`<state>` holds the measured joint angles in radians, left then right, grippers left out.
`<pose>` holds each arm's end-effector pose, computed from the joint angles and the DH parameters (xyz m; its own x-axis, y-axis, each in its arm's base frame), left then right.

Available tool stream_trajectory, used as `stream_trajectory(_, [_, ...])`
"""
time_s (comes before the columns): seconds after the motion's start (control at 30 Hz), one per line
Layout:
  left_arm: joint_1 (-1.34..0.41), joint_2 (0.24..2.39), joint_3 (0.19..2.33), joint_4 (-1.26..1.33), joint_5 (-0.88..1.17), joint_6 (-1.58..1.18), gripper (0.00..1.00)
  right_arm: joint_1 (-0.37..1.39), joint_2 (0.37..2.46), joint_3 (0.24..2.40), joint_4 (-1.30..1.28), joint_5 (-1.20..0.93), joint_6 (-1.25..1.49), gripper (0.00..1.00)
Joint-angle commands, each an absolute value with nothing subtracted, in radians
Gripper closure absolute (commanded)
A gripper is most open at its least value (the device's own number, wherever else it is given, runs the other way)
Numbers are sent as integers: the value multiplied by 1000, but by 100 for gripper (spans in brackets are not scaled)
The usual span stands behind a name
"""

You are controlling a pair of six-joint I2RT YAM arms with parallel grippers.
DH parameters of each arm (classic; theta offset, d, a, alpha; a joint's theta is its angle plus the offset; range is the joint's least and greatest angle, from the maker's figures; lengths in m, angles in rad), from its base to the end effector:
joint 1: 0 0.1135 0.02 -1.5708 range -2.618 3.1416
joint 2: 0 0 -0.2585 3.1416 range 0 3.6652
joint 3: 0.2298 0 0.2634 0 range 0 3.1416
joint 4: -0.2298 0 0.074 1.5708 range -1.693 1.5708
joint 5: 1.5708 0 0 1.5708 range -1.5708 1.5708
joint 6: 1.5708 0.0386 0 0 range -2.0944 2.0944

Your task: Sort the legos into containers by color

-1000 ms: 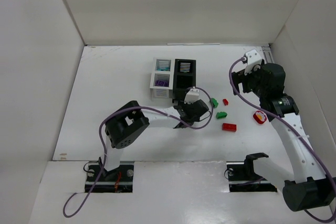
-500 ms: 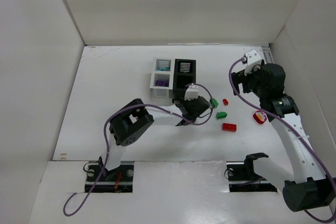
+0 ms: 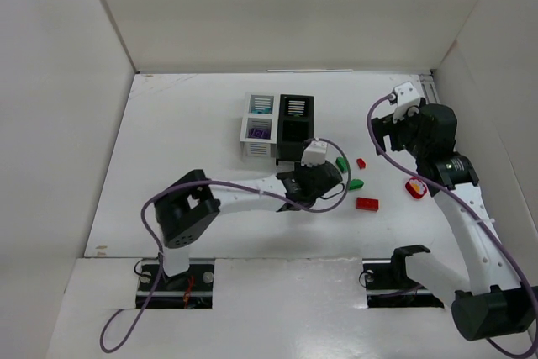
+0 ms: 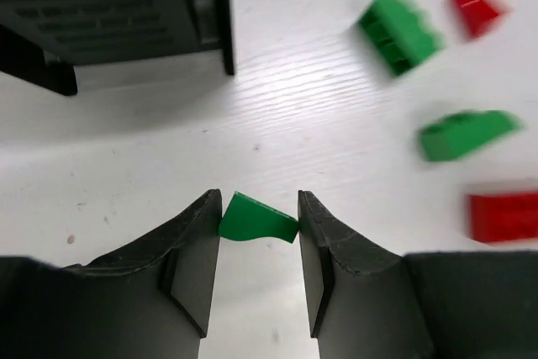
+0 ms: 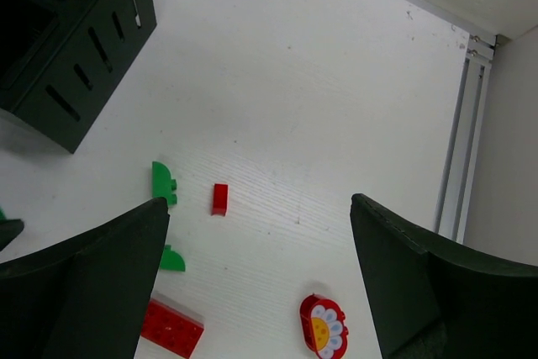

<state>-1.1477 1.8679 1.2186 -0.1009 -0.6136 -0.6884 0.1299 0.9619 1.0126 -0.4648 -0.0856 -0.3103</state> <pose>0.1900 -0.3679 0.1814 -0.5799 0.0228 -0.8144 0.2643 0.9508 -0.1616 0.2259 0.0328 0.3532 -0.3168 -0.3482 -0.8823 -0.3186 0.9152 -0.2468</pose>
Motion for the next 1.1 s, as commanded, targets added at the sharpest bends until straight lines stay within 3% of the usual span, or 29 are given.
stream_trajectory(0.0, [-1157, 1677, 1274, -118, -617, -620, 80, 106, 940, 973, -457, -55, -301, 7])
stream_trajectory(0.2, [-1051, 1646, 1387, -71, -603, -479, 79, 75, 940, 898, -457, -61, -291, 6])
stream_trajectory(0.47, [-810, 1830, 1613, -26, -442, -348, 79, 64, 997, 888, -437, -129, -291, 6])
stream_trajectory(0.8, [-730, 2000, 1746, 2, -345, -244, 74, 64, 1039, 870, -417, -215, -347, 6])
stream_trajectory(0.87, [-721, 2020, 1784, 2, -345, -244, 67, 64, 1049, 861, -426, -242, -370, 6])
stream_trajectory(0.97, [-721, 2034, 1807, -32, -345, -244, 45, 64, 1060, 836, -426, -304, -396, 4])
stream_trajectory(1.07, [-721, 1987, 1769, -32, -345, -244, 34, 110, 1109, 825, -417, -333, -425, 4])
